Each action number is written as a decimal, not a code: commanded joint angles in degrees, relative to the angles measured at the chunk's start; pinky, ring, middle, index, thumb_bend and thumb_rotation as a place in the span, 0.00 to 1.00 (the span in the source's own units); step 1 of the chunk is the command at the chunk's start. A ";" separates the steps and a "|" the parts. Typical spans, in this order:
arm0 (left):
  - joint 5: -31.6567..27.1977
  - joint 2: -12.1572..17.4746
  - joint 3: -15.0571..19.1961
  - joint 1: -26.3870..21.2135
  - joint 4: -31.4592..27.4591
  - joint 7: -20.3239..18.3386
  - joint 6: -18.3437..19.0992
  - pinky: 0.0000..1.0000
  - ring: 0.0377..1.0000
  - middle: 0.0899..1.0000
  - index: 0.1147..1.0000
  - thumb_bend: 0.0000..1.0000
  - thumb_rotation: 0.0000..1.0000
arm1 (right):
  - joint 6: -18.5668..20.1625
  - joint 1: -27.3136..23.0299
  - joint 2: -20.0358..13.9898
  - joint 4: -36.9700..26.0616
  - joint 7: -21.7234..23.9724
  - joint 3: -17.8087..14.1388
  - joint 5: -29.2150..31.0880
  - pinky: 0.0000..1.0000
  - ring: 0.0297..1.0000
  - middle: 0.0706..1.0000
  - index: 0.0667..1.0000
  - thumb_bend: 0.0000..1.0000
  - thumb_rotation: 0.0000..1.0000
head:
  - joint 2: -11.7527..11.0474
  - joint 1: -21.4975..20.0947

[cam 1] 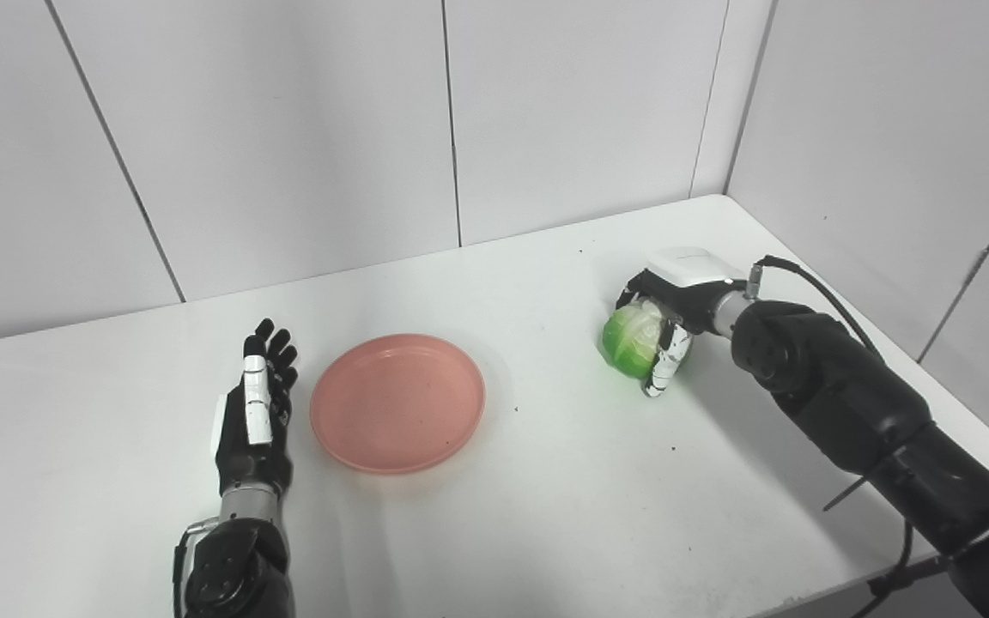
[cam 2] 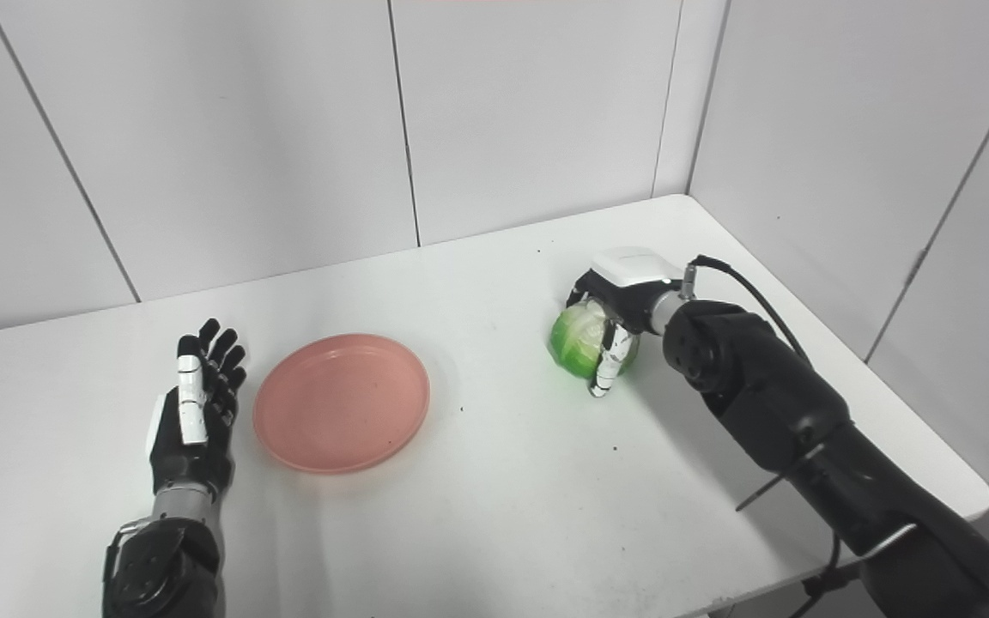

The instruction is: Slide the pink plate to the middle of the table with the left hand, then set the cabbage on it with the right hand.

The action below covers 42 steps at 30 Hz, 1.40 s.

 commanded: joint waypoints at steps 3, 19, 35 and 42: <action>-0.28 -0.11 0.17 -0.89 -1.60 -0.19 -0.98 0.99 0.95 0.95 0.92 0.70 1.00 | -0.68 -1.45 -0.65 -2.03 -1.47 -1.55 -0.08 0.36 0.42 0.49 0.43 0.52 0.00 | 0.10 0.24; 0.73 -0.59 -0.81 -0.62 -1.93 -0.35 -0.15 0.98 0.95 0.94 0.91 0.71 1.00 | -1.40 -10.80 4.92 -11.16 4.06 -1.71 6.00 0.52 0.47 0.49 0.39 0.52 0.00 | -0.42 4.64; 2.77 -5.98 -1.93 0.14 -0.18 4.60 -7.86 0.94 0.89 0.90 0.94 0.65 1.00 | -6.97 -16.79 17.57 -3.42 5.20 6.71 5.60 0.44 0.44 0.49 0.41 0.52 0.00 | 0.48 20.27; 5.73 -6.92 -2.23 0.10 1.03 7.39 -9.78 0.91 0.89 0.89 0.87 0.70 1.00 | -8.17 -17.25 20.04 0.64 4.70 9.49 3.35 0.37 0.42 0.48 0.43 0.52 0.00 | -0.54 21.48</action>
